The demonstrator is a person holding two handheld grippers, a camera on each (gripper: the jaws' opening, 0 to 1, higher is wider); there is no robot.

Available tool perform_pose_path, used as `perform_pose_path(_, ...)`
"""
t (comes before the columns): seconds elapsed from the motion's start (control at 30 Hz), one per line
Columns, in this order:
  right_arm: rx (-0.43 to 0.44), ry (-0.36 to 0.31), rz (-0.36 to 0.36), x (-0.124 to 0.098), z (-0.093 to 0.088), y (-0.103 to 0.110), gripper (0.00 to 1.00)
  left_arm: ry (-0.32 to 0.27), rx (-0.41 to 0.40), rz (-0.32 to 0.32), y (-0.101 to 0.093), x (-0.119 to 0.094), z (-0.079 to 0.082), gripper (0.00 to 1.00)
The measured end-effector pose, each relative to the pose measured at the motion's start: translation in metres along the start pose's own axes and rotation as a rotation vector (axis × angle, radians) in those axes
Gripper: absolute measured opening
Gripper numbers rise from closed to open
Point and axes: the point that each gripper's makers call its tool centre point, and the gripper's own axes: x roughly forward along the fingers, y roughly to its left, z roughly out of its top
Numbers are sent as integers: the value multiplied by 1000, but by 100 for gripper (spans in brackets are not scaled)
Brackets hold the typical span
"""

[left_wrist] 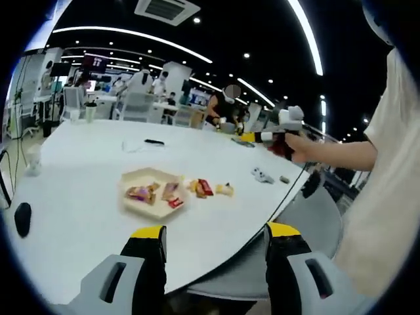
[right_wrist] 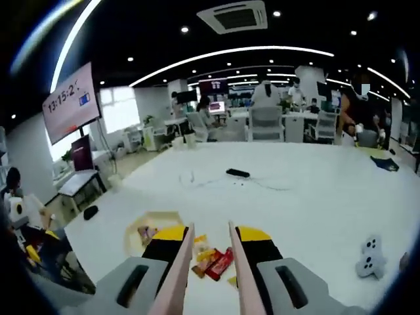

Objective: Place the target food into the container with the food tongs after gripping and lifting it, then release it inside without dropping or visibly crushing the food.

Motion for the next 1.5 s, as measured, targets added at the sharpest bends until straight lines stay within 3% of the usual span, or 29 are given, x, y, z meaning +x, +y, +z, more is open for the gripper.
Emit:
perform_pose_path(0.4,75,59,-39,-12,-45,-23,27,45,12,-24,-11,9,-4,60)
perform_pose_path(0.83,116,125,-23,1,-86,-31,27,85,27,-48,-26,23,-3,60)
perform_pose_path(1.5,101,207,5,20,-114,-38,27,121,19,-56,-22,36,0,61)
